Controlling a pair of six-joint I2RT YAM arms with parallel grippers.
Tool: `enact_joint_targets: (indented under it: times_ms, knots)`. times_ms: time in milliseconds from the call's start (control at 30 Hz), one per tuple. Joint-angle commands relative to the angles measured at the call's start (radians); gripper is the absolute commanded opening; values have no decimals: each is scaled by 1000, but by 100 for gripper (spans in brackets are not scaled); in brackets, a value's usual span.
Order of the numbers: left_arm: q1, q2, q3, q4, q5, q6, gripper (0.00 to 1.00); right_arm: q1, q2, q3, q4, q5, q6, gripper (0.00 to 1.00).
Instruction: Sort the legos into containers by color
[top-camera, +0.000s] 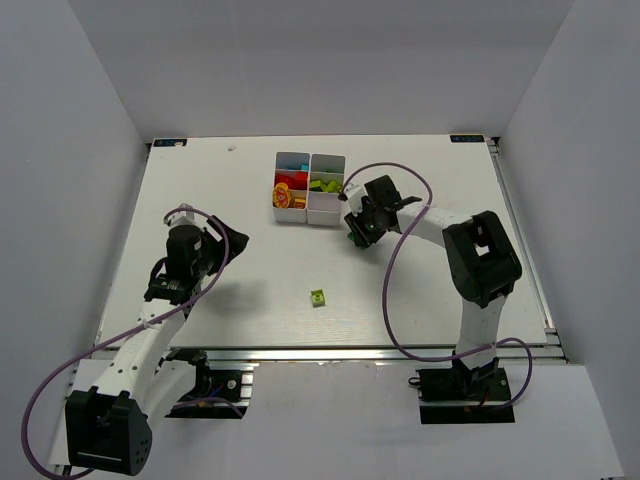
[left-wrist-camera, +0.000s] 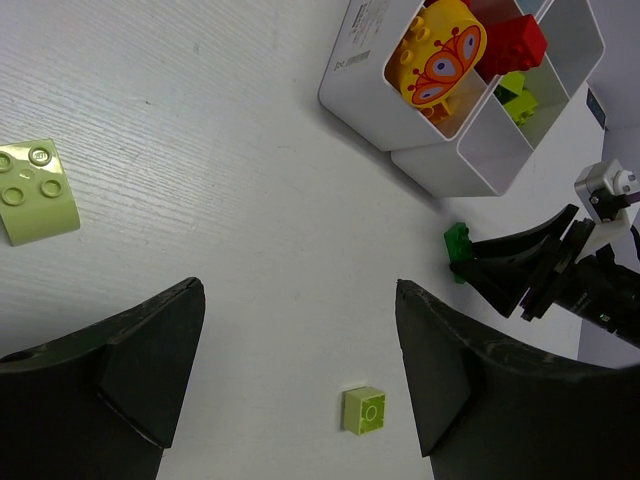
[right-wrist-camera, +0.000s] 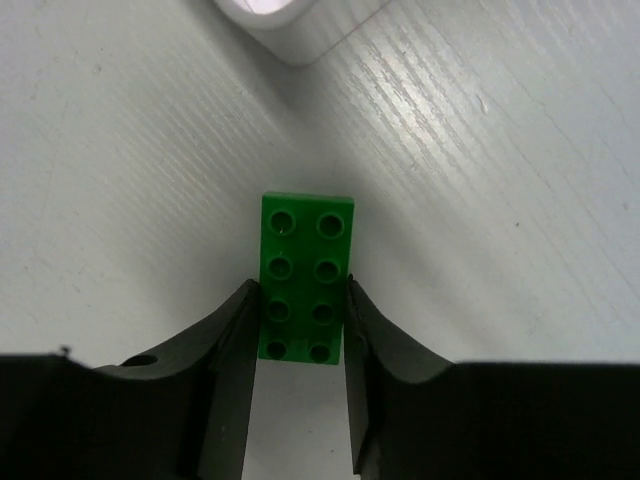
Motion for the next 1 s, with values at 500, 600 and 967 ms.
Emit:
enact_joint_targets:
  times_ms: [500, 600, 967]
  knots:
    - [6, -21, 11, 13, -6, 8, 86, -11, -297, -70, -10, -263, -430, 0]
    - [6, -15, 12, 21, -1, 8, 86, -11, -273, 42, 22, -288, -433, 0]
    - [6, -42, 20, -16, -23, 11, 86, -9, 85, 554, 97, -201, -346, 0]
